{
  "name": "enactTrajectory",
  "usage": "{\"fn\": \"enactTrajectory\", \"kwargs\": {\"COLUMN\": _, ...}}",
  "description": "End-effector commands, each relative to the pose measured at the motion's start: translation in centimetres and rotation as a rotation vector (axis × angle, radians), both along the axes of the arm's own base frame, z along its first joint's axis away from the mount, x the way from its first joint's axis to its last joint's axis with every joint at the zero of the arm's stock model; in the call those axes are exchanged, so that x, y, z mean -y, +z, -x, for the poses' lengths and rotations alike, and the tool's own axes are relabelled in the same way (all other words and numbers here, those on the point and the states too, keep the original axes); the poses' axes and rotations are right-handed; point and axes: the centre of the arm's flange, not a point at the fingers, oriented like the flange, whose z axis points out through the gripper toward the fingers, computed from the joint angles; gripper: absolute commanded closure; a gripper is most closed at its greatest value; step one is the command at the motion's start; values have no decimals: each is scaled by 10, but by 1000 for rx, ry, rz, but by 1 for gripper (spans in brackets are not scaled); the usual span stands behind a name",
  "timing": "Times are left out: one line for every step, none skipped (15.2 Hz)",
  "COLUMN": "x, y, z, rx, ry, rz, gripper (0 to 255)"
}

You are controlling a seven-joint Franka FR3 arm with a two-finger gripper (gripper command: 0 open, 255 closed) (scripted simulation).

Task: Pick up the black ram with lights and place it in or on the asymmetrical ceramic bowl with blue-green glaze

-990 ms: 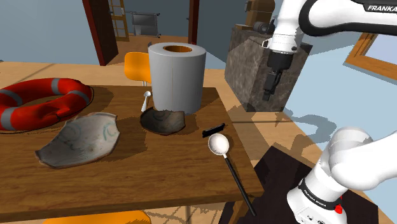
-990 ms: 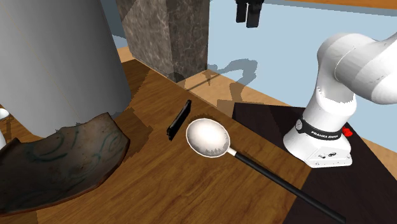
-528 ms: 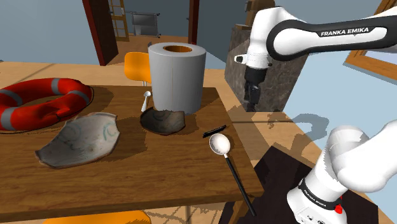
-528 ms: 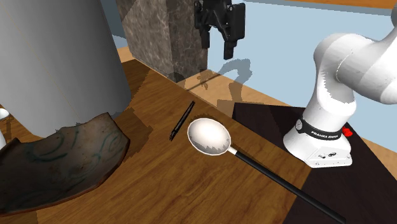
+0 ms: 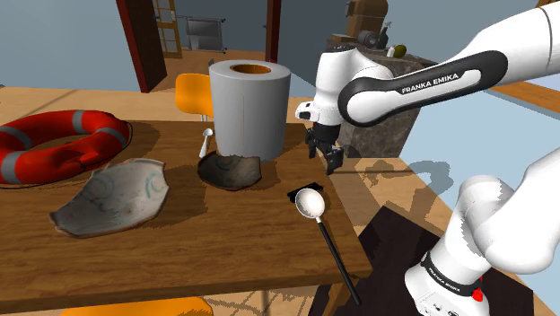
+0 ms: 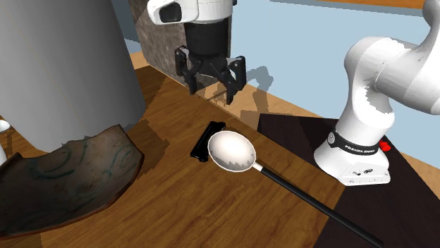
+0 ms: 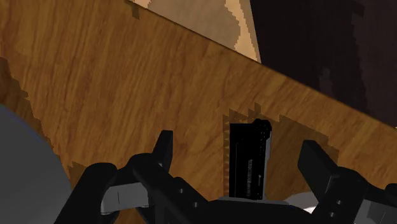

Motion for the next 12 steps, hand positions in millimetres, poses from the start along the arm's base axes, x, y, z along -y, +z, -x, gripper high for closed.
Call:
{"fn": "enactTrajectory", "kwargs": {"x": -10, "y": -14, "z": -2, "rx": 5, "ry": 81, "rz": 7, "gripper": 0}}
{"fn": "enactTrajectory", "kwargs": {"x": -9, "y": -19, "z": -2, "rx": 5, "ry": 81, "rz": 7, "gripper": 0}}
{"fn": "enactTrajectory", "kwargs": {"x": -9, "y": -24, "z": -2, "rx": 5, "ry": 81, "rz": 7, "gripper": 0}}
{"fn": "enactTrajectory", "kwargs": {"x": -8, "y": -30, "z": -2, "rx": 5, "ry": 81, "rz": 7, "gripper": 0}}
{"fn": "enactTrajectory", "kwargs": {"x": -8, "y": -35, "z": -2, "rx": 5, "ry": 81, "rz": 7, "gripper": 0}}
{"fn": "enactTrajectory", "kwargs": {"x": -7, "y": -40, "z": -2, "rx": 5, "ry": 81, "rz": 7, "gripper": 0}}
{"fn": "enactTrajectory", "kwargs": {"x": -7, "y": -45, "z": -2, "rx": 5, "ry": 81, "rz": 7, "gripper": 0}}
{"fn": "enactTrajectory", "kwargs": {"x": -6, "y": -49, "z": -2, "rx": 5, "ry": 81, "rz": 7, "gripper": 0}}
{"fn": "enactTrajectory", "kwargs": {"x": -6, "y": -49, "z": -2, "rx": 5, "ry": 81, "rz": 7, "gripper": 0}}
{"fn": "enactTrajectory", "kwargs": {"x": -6, "y": -49, "z": -2, "rx": 5, "ry": 81, "rz": 7, "gripper": 0}}
{"fn": "enactTrajectory", "kwargs": {"x": -6, "y": -49, "z": -2, "rx": 5, "ry": 81, "rz": 7, "gripper": 0}}
{"fn": "enactTrajectory", "kwargs": {"x": -6, "y": -49, "z": -2, "rx": 5, "ry": 81, "rz": 7, "gripper": 0}}
